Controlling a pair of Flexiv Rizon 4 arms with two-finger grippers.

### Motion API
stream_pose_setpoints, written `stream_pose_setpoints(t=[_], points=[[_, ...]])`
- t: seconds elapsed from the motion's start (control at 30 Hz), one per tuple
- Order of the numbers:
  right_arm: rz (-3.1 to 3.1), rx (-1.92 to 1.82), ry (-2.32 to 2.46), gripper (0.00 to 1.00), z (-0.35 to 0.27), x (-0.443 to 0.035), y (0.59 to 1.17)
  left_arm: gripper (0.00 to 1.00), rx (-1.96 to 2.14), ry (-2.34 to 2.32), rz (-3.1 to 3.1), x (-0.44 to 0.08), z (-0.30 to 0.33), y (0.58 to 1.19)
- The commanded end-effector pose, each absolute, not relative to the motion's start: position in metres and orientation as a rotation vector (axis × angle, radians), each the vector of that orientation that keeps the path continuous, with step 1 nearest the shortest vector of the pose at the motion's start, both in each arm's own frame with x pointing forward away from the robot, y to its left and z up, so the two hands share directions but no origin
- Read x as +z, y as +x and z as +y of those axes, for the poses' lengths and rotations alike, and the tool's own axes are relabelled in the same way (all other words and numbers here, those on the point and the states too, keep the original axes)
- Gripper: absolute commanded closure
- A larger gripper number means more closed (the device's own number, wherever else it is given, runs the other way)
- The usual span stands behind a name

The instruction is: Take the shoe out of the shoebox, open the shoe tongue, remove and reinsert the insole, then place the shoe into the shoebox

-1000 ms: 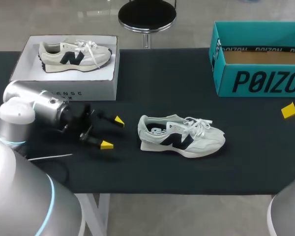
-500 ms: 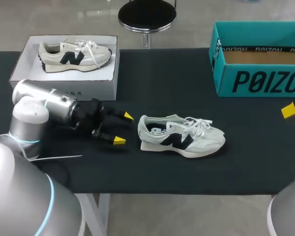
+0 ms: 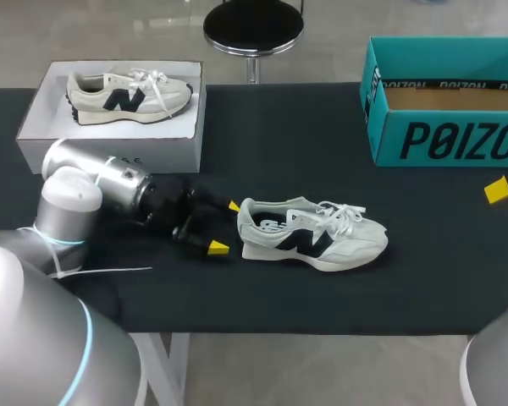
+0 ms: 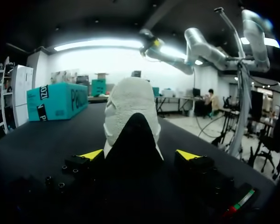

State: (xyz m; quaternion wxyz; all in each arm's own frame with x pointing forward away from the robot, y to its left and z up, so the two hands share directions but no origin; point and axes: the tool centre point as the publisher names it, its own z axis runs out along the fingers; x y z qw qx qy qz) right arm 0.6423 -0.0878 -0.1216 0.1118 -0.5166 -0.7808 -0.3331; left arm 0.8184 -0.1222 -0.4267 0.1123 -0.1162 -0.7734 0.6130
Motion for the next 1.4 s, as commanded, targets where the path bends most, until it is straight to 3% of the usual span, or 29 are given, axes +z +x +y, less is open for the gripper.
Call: stream_pose_setpoints(t=[0.03,1.4], points=[[-2.293,-0.990,-1.525,0.00,-0.088,-0.124,0.636,0.00,1.799,-0.334,-2.253,-0.433,-0.131,0.821],[-2.293,-0.990,-1.525,0.00,-0.088,-0.124,0.636,0.00,1.782,-0.343,-2.305,-0.434,-0.155,0.821]])
